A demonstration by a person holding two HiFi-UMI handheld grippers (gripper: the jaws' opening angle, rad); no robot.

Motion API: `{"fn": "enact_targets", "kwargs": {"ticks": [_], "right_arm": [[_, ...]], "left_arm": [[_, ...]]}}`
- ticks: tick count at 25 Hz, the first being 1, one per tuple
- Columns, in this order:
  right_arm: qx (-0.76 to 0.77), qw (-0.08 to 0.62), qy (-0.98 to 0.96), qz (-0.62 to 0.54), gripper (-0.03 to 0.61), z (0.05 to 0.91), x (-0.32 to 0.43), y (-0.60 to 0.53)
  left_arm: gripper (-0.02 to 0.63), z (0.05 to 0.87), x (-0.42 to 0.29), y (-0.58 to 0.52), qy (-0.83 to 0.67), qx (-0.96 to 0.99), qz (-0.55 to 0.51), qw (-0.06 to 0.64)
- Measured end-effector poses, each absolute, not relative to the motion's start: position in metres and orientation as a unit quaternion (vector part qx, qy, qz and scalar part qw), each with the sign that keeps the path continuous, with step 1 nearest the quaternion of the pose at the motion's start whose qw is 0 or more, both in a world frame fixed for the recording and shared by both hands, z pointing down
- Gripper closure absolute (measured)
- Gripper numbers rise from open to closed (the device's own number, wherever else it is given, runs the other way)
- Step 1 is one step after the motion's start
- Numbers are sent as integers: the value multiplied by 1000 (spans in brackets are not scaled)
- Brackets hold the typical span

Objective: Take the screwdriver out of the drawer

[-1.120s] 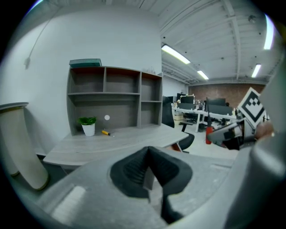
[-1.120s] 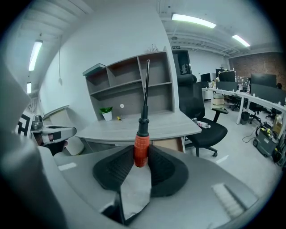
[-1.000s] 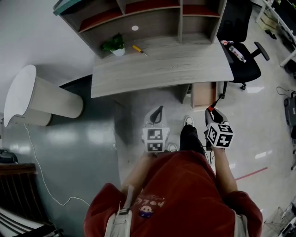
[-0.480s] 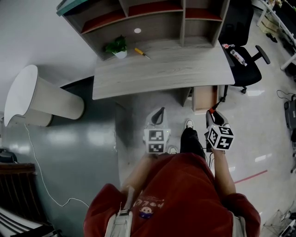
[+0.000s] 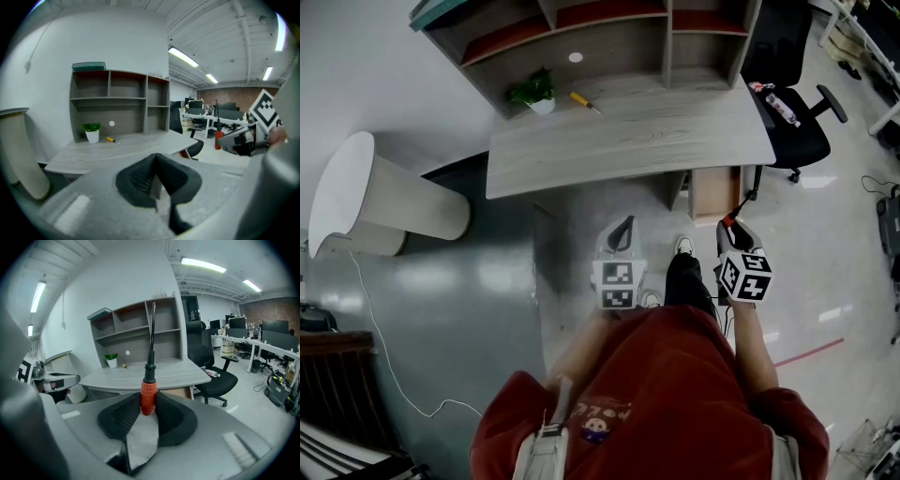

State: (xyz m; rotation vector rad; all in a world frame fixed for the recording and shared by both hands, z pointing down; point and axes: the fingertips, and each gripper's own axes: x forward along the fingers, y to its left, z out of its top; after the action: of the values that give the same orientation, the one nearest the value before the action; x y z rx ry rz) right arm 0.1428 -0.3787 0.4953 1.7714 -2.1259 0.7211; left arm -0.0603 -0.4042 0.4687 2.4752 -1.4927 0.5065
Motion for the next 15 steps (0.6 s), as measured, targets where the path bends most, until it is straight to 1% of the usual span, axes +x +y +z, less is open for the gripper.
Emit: {"fn": "enact_targets", "kwargs": {"ticks": [15], "right_arm": [[616,148,-731,253,479,504,150,-380]], "left_arm": [[612,471,-45,-407,-496,845,173,99]]}}
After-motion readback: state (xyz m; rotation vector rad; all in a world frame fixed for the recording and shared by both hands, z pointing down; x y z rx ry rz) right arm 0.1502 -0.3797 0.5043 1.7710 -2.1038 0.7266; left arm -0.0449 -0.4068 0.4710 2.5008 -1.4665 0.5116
